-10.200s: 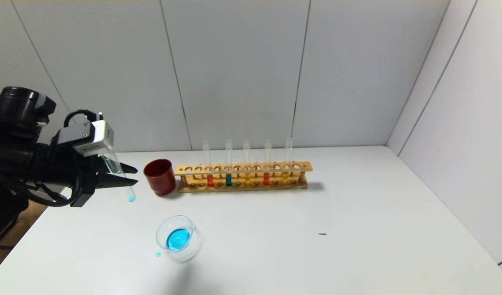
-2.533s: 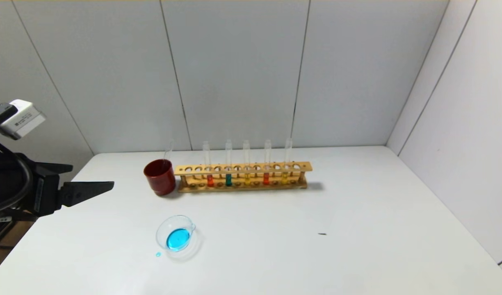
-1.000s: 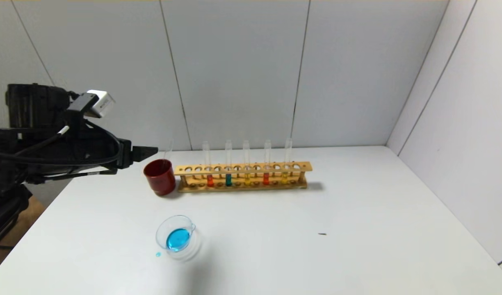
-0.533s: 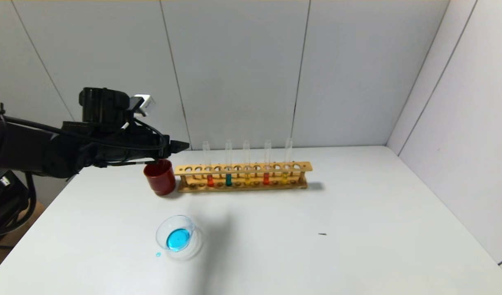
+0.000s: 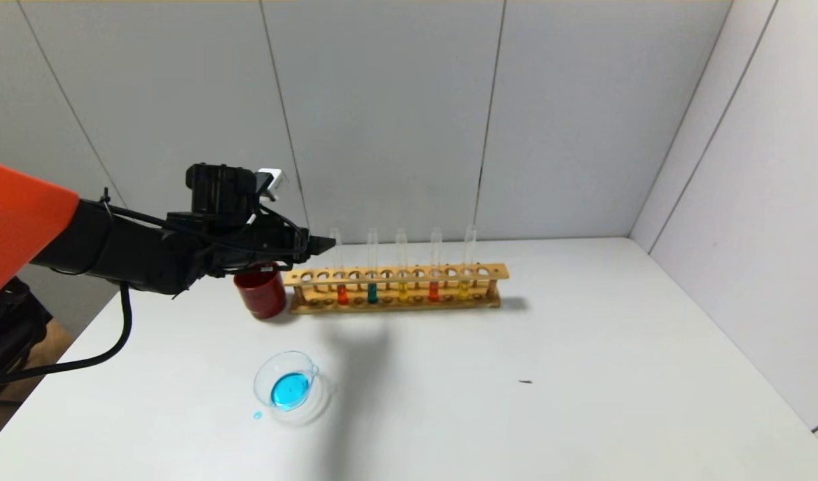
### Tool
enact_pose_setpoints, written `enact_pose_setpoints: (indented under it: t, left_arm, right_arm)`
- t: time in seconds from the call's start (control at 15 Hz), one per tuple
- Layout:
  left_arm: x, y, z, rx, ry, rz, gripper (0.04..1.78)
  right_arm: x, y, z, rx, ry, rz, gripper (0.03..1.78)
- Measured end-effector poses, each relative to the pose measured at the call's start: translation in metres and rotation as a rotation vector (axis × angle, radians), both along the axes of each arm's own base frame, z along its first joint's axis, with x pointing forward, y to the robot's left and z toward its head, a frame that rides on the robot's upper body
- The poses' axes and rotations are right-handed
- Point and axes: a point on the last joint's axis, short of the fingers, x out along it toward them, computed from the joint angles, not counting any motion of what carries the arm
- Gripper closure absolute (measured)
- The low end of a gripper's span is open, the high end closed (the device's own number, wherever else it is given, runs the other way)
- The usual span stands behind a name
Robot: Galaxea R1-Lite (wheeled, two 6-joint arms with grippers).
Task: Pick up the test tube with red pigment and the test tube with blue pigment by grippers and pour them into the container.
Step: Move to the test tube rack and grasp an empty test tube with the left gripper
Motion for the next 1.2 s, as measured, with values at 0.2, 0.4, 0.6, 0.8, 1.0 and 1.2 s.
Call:
enact_pose_setpoints:
  t: [0.2, 0.4, 0.6, 0.8, 1.0, 1.2]
  left_arm:
    - [0.002, -0.004, -0.007, -0.001, 0.02, -0.006, 0.07]
    - [0.003, -0.004, -0.009, 0.0, 0.025, -0.007, 0.07]
    - [0.003, -0.012, -0.009, 0.0, 0.021, -0.026, 0.07]
    - [0.007, -0.018, -0.01, -0.002, 0.013, -0.039, 0.07]
    - [0.011, -0.022, -0.014, 0.0, 0.019, -0.045, 0.07]
    - [0.017, -0.026, -0.018, 0.003, 0.018, -0.052, 0.07]
  right_arm:
    - [0.0, 0.0, 0.0, 0.0, 0.0, 0.0, 0.06]
    - [0.0, 0.0, 0.0, 0.0, 0.0, 0.0, 0.06]
    - [0.0, 0.0, 0.0, 0.0, 0.0, 0.001, 0.06]
    - [0.0, 0.0, 0.0, 0.0, 0.0, 0.001, 0.06]
    - [0.0, 0.0, 0.0, 0.0, 0.0, 0.0, 0.06]
    - [0.0, 0.0, 0.0, 0.0, 0.0, 0.001, 0.06]
